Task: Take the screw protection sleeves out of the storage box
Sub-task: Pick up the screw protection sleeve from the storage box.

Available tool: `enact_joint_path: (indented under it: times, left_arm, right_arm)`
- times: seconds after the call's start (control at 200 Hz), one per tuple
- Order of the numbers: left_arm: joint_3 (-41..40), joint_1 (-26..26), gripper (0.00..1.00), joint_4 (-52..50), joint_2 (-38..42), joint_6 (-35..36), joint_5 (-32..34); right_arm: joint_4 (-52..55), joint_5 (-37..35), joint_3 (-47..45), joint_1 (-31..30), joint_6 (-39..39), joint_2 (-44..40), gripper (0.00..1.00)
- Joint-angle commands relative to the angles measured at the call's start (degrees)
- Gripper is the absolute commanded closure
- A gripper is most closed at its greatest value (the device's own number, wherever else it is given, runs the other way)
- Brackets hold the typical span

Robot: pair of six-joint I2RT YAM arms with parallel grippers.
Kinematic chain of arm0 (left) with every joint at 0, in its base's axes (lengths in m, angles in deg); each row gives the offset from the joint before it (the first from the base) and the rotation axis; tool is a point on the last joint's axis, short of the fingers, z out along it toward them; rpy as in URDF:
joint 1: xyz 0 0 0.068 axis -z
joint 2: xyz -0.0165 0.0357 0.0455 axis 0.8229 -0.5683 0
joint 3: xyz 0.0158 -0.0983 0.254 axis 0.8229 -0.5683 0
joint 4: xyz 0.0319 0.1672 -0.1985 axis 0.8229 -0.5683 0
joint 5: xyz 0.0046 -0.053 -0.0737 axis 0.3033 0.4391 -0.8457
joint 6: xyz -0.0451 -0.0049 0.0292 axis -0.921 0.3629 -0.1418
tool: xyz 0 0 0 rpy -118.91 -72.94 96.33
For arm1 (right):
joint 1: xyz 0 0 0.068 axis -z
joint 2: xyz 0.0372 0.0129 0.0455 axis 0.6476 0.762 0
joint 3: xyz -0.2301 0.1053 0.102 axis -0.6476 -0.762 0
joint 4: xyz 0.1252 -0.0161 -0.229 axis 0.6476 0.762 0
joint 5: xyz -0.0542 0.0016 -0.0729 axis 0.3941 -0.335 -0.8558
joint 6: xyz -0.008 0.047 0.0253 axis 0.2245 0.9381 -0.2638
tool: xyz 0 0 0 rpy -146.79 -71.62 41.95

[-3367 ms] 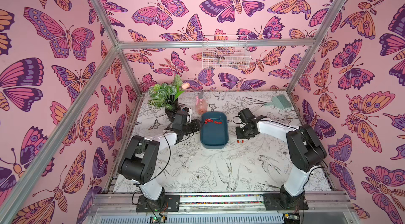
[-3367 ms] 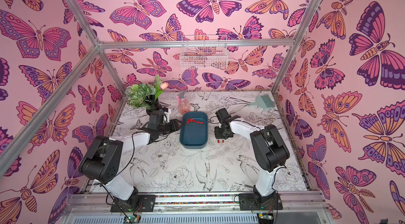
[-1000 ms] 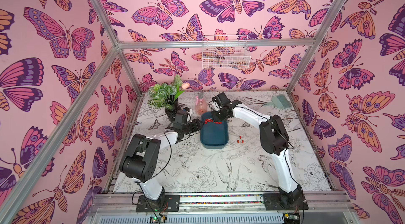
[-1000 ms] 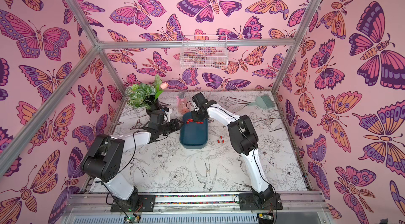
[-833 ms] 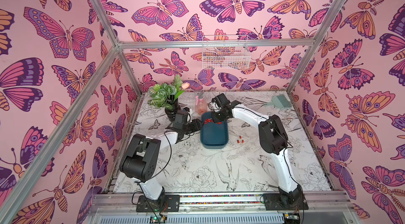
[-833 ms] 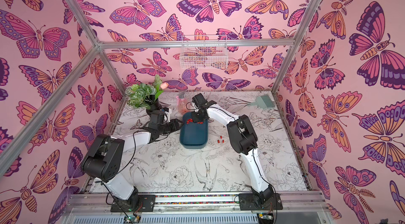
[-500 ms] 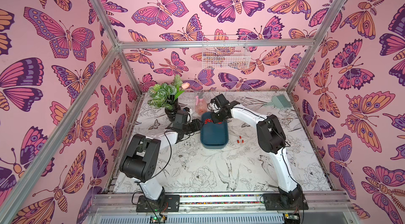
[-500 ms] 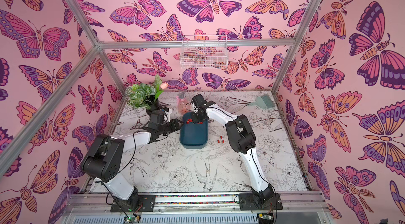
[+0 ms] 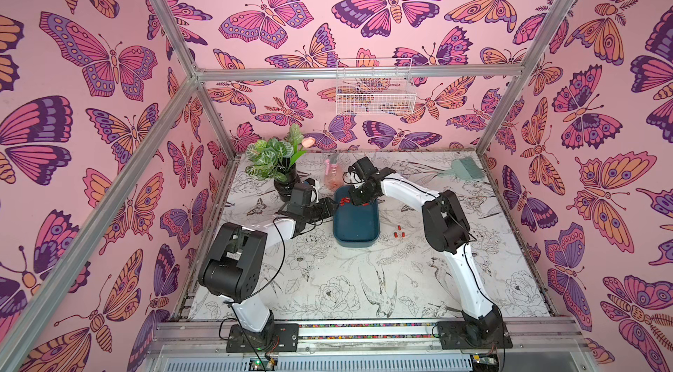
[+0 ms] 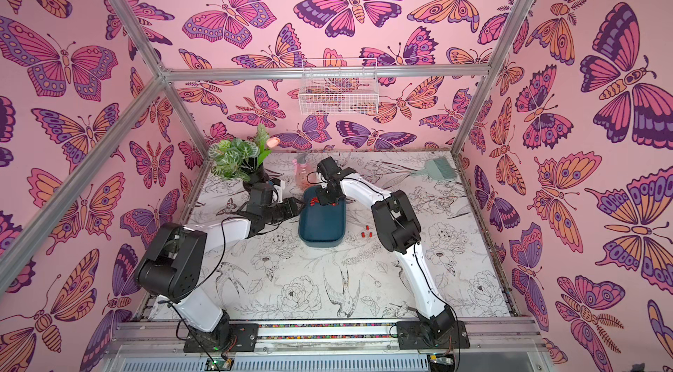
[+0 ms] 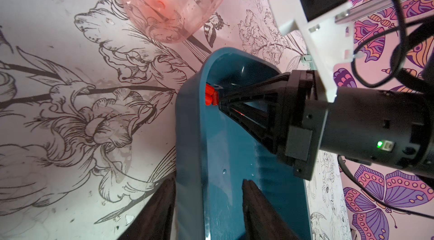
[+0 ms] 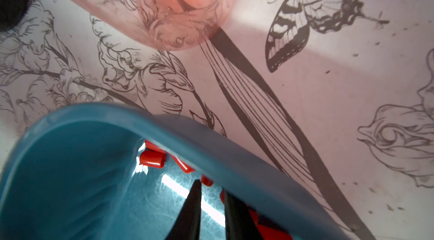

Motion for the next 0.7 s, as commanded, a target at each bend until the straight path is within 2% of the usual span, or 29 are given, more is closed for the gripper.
enact_joint_path:
  times: [0.0, 0.28, 0.696]
  left_arm:
    - [0.6, -0.4, 0.49, -0.7, -0.92, 0.8, -0.8]
    - [0.6, -0.44, 0.49, -0.7, -0.9, 0.82, -0.85]
    - [0.51, -0.43, 0.49, -0.66, -0.79, 0.85, -0.75]
  right_arm:
    - [2.03, 0.28, 1.69, -0.44, -0.86, 1.34, 0.77]
    - [1.72, 0.57, 2.35, -0.74, -0.82, 1.77, 0.72]
    - [3.23, 0.38, 4.81, -0.87, -1.04, 4.19, 0.71]
